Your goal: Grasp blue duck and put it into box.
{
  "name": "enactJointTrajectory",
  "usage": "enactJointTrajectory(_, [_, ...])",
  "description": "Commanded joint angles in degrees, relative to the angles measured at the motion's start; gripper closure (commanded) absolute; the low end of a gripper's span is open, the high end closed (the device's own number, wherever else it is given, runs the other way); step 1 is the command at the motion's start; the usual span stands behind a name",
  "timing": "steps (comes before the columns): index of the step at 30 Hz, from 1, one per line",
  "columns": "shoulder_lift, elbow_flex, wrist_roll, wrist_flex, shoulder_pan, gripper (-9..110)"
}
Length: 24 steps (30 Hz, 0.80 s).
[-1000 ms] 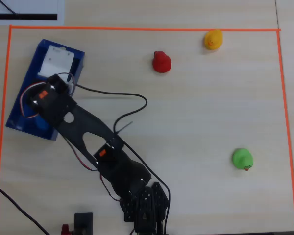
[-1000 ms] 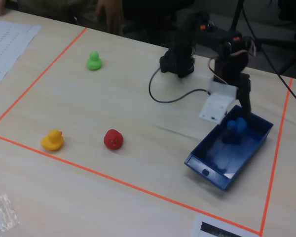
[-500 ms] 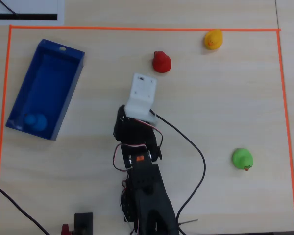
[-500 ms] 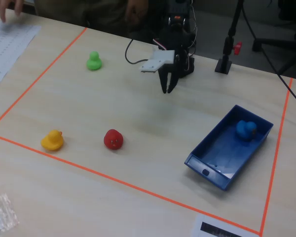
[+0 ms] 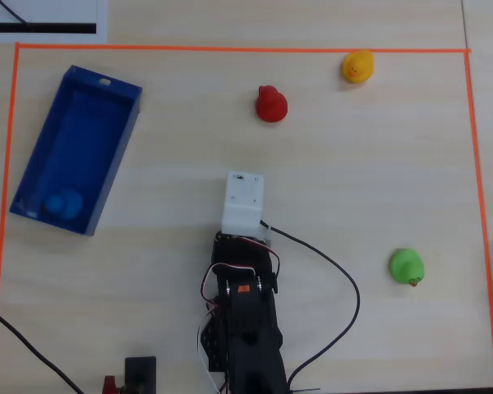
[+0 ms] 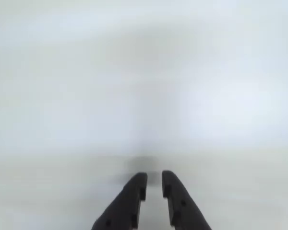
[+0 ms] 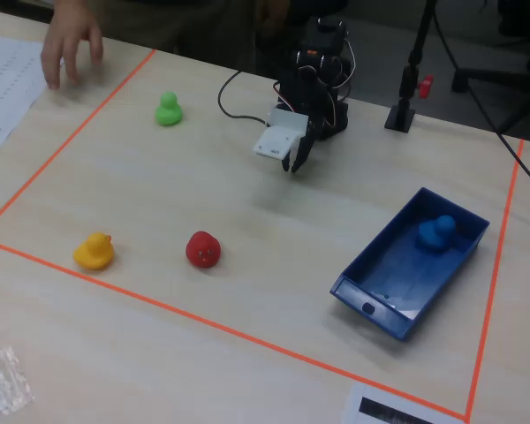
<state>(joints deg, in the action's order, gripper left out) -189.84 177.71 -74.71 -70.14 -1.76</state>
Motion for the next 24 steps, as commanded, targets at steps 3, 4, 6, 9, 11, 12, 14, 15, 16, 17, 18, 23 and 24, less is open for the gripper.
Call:
enactJointTrajectory(3, [0.09,-0.18,-0.35,-5.45,2.46,99])
enactJointTrajectory(4, [0.09,-0.18,-0.35,-5.45,2.46,99])
enactJointTrajectory(6, [0.09,-0.18,-0.35,-5.45,2.46,99])
enactJointTrajectory(9, [0.09,-0.18,-0.35,-5.45,2.46,99])
enactJointTrajectory(11, [0.09,-0.18,-0.35,-5.45,2.46,99])
enactJointTrajectory(12, [0.09,-0.18,-0.35,-5.45,2.46,99])
enactJointTrajectory(14, [0.09,-0.18,-0.35,-5.45,2.46,99])
enactJointTrajectory(15, [0.09,-0.18,-0.35,-5.45,2.46,99])
enactJointTrajectory(16, [0.09,-0.18,-0.35,-5.45,2.46,99])
enactJointTrajectory(17, [0.09,-0.18,-0.35,-5.45,2.46,99])
enactJointTrajectory(18, [0.09,-0.18,-0.35,-5.45,2.46,99])
enactJointTrajectory(23, [0.09,-0.18,-0.35,-5.45,2.46,99])
enactJointTrajectory(24, [0.09,-0.18,-0.35,-5.45,2.46,99])
